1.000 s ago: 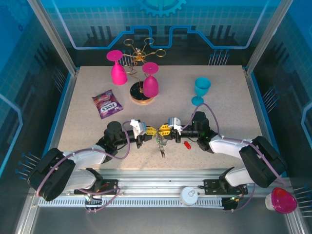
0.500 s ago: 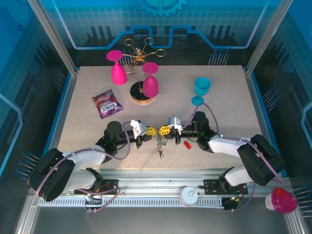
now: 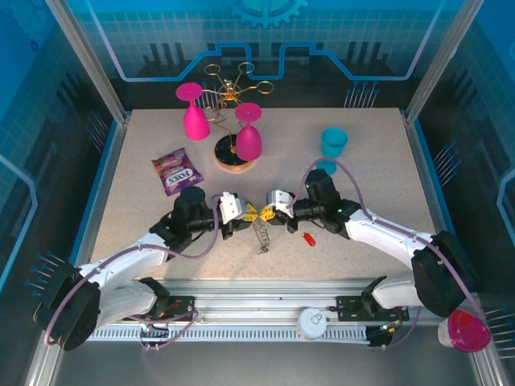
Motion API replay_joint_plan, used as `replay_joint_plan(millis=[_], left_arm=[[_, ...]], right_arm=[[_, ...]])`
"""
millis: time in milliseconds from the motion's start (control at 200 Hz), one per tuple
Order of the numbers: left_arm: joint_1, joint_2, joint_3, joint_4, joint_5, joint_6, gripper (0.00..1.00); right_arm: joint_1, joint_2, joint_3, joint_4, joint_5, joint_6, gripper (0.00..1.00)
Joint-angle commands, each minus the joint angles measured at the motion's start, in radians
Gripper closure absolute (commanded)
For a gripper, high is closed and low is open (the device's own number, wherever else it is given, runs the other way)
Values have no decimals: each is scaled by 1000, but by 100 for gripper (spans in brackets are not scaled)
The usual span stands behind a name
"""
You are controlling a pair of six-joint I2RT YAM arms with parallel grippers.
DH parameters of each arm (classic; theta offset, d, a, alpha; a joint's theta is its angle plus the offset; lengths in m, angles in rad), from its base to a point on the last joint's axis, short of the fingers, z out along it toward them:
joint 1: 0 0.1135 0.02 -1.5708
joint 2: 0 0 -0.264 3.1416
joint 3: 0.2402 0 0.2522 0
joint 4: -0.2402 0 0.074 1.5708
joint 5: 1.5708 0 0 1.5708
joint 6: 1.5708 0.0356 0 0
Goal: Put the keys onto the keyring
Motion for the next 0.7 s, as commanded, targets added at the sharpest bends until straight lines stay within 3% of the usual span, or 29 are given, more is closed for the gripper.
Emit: replay_joint_plan(millis=[0, 80, 135, 265, 400, 500, 570, 595, 695], left_arm=[[-6, -5, 56, -200, -1, 115, 84], [-4, -4, 67, -230, 0, 134, 87], [-5, -7, 58, -220, -5, 131, 100], [-4, -9, 33, -139, -61, -4, 100], [-4, -9, -19, 2, -113, -206, 90], [-4, -8, -14, 5, -176, -318, 81], [-5, -12, 1, -14, -219, -381, 75], [-6, -13, 10, -27, -237, -406, 73], [-6, -3, 64, -114, -297, -488, 66]], right_arm=[[27, -27, 61, -169, 34, -75, 100], [38, -29, 72, -159, 39, -68, 100], [40, -29, 71, -152, 39, -55, 100], [25, -26, -9, -59, 89, 16, 100], [8, -32, -59, 42, 196, 145, 100], [-7, -41, -64, 29, 376, 312, 100], [-27, -50, -67, -29, 432, 401, 100], [-29, -53, -73, -45, 485, 452, 94], [-47, -60, -67, -164, 604, 602, 87]])
